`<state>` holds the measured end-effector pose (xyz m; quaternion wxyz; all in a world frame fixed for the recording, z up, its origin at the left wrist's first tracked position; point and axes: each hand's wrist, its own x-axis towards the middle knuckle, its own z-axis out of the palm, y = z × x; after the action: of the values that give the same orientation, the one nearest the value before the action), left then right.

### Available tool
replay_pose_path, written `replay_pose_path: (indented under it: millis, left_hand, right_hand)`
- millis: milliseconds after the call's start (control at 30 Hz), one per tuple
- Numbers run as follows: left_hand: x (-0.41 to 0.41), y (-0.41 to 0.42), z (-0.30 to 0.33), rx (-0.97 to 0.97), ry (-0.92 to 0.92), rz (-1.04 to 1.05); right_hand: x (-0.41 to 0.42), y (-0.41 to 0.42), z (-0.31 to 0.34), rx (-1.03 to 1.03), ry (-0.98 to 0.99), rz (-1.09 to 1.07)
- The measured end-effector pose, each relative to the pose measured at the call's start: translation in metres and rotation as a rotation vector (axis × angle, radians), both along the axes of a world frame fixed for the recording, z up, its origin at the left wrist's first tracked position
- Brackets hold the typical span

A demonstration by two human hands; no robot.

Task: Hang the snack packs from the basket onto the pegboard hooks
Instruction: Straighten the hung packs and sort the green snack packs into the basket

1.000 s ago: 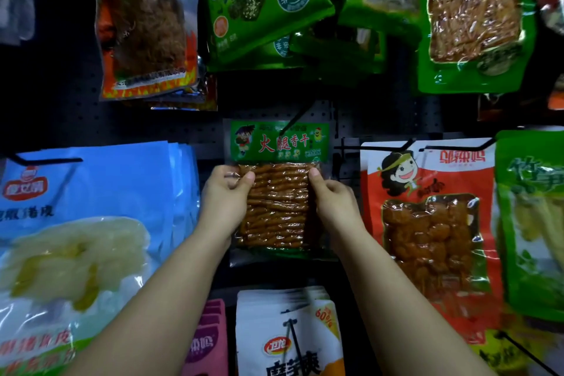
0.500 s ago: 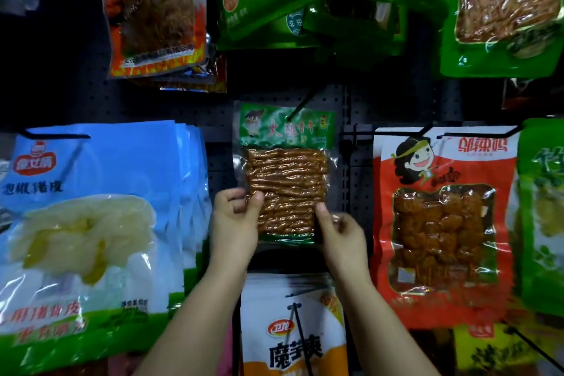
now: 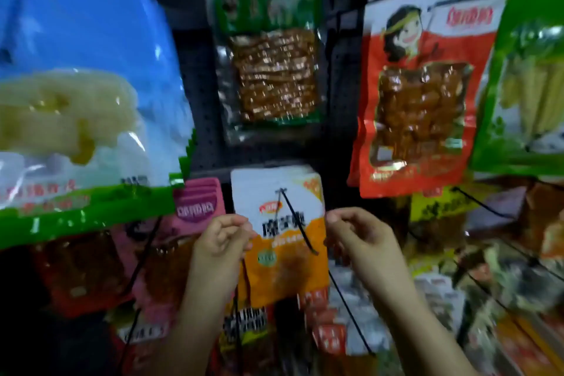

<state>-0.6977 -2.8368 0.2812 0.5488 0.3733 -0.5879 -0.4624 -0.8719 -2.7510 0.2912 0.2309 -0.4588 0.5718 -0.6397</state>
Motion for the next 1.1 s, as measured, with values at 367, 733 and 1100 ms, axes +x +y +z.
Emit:
replay_pose_path:
  millis: [367,733,1100]
  left_hand:
    - [-0.049,0.135,-0.163,0.120,-0.427,-0.540]
    - [-0.173,0.225,-0.433,0.454,-0.640,-0.761]
    - [-0.244,0.268,-0.822,1.267,-0.857,-0.574]
  right_hand:
    - [-0.019,0.197,-0.182,0.369,-0.198,-0.422]
    - [-0.110,0.317,-0.438,0.900,-0.398,-0.603]
    - [-0.183,0.325,-0.827,1.437,-0.217,-0.197]
